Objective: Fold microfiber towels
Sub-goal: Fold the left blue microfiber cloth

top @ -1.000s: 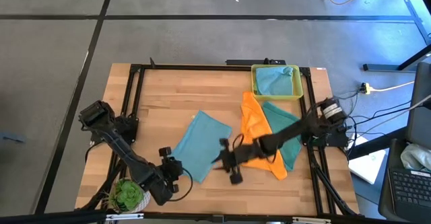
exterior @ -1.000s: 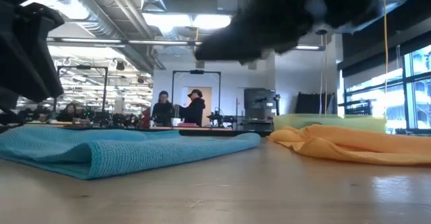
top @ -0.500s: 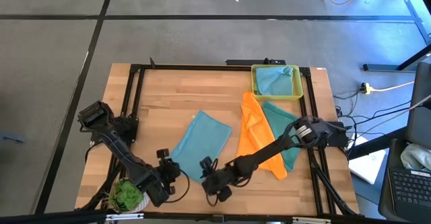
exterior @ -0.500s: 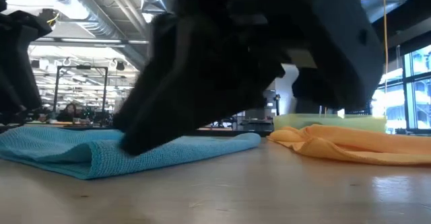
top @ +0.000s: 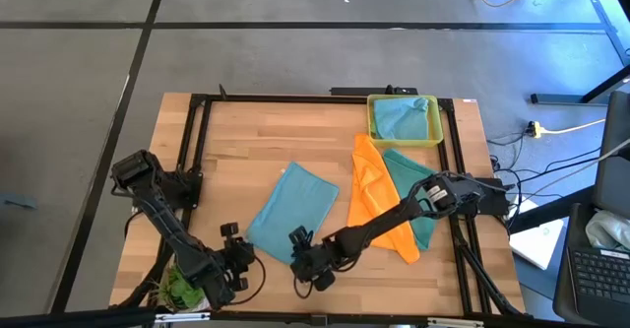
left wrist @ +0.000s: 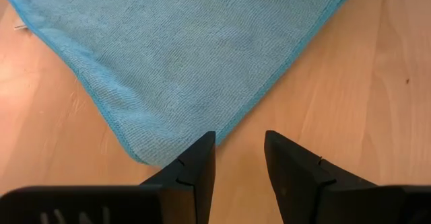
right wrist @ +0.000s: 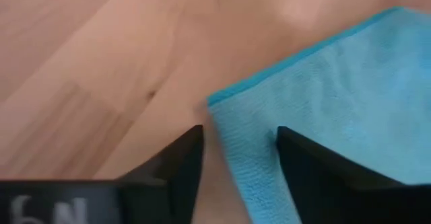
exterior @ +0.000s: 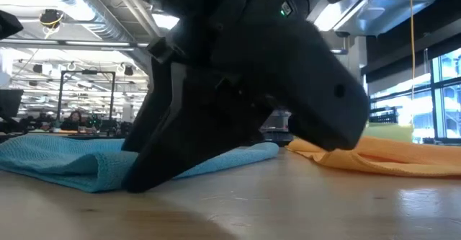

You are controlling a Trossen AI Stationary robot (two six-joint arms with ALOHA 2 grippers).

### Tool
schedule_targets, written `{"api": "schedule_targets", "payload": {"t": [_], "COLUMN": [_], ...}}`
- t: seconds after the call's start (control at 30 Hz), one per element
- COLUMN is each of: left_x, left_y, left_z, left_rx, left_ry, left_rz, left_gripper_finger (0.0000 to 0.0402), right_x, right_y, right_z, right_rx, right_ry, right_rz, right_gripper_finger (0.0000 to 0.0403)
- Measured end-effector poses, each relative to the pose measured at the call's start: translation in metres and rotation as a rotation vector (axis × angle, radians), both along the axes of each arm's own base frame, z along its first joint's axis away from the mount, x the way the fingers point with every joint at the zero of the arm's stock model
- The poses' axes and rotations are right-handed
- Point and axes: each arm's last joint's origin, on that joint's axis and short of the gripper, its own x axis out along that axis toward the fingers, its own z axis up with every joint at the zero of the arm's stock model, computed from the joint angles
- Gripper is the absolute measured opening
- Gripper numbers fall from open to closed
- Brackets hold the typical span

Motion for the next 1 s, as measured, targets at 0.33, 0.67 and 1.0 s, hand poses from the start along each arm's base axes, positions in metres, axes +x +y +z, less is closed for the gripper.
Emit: {"api": "schedule_targets", "payload": {"t": [0.33, 0.67, 1.0], "left_x": [-0.001, 0.004, 0.001], "left_y": [0.0, -0.008, -0.013], "left_z": [0.0, 0.001, 0.001], "left_rx": [0.007, -0.015, 0.026], "left_ry": [-0.009, 0.01, 0.019], "left_rz": [-0.001, -0.138, -0.235], "left_gripper_finger": [0.0122, 0.0122, 0.0144], "right_x": [-0.004, 0.001, 0.014], "right_y": [0.001, 0.003, 0.006], "right_z": [-0.005, 0.007, 0.045], "right_rx": [0.045, 0.062, 0.029], "right_ry": [0.027, 0.047, -0.017], "right_rz": [0.036, 0.008, -0.091], "right_gripper_finger": [0.0041, 0.0014, 0.0012]}}
